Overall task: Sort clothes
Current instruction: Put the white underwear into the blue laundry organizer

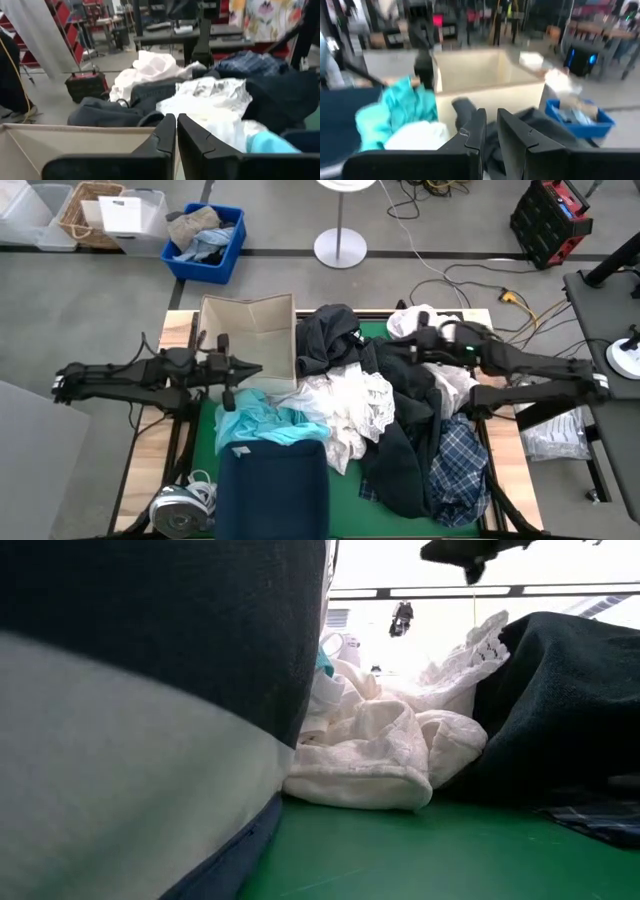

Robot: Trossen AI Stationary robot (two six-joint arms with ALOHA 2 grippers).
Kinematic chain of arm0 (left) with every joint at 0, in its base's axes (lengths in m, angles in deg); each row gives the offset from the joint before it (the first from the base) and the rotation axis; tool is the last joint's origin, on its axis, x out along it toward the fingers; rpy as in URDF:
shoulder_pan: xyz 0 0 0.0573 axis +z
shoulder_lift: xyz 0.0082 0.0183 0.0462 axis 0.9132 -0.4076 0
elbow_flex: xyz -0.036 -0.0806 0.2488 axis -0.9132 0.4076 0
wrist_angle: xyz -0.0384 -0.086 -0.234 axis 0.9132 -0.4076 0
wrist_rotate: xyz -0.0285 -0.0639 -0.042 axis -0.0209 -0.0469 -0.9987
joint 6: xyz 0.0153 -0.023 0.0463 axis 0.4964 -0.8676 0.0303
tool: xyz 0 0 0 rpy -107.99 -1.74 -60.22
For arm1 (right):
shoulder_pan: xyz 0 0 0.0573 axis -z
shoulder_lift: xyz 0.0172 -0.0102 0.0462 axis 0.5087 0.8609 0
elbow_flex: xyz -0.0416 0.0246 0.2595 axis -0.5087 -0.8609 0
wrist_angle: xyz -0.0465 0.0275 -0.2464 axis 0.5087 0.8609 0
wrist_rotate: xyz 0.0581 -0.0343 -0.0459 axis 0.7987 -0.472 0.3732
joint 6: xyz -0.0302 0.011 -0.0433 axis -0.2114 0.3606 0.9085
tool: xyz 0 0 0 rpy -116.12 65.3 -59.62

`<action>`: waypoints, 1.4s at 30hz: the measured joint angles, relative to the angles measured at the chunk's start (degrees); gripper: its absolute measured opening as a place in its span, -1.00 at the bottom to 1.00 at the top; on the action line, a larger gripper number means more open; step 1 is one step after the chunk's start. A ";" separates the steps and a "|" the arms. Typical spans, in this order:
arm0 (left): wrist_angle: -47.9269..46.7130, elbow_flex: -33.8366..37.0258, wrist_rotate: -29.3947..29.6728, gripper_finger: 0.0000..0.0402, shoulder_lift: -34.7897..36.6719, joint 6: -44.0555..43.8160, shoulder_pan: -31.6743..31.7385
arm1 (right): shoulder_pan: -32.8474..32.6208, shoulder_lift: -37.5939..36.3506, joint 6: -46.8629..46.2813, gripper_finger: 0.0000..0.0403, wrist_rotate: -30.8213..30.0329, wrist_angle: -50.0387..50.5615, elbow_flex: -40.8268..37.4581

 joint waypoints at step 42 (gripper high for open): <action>1.03 -1.54 5.90 -1.00 -4.06 0.88 -0.13 | -11.39 54.31 6.48 0.45 0.30 14.21 23.63</action>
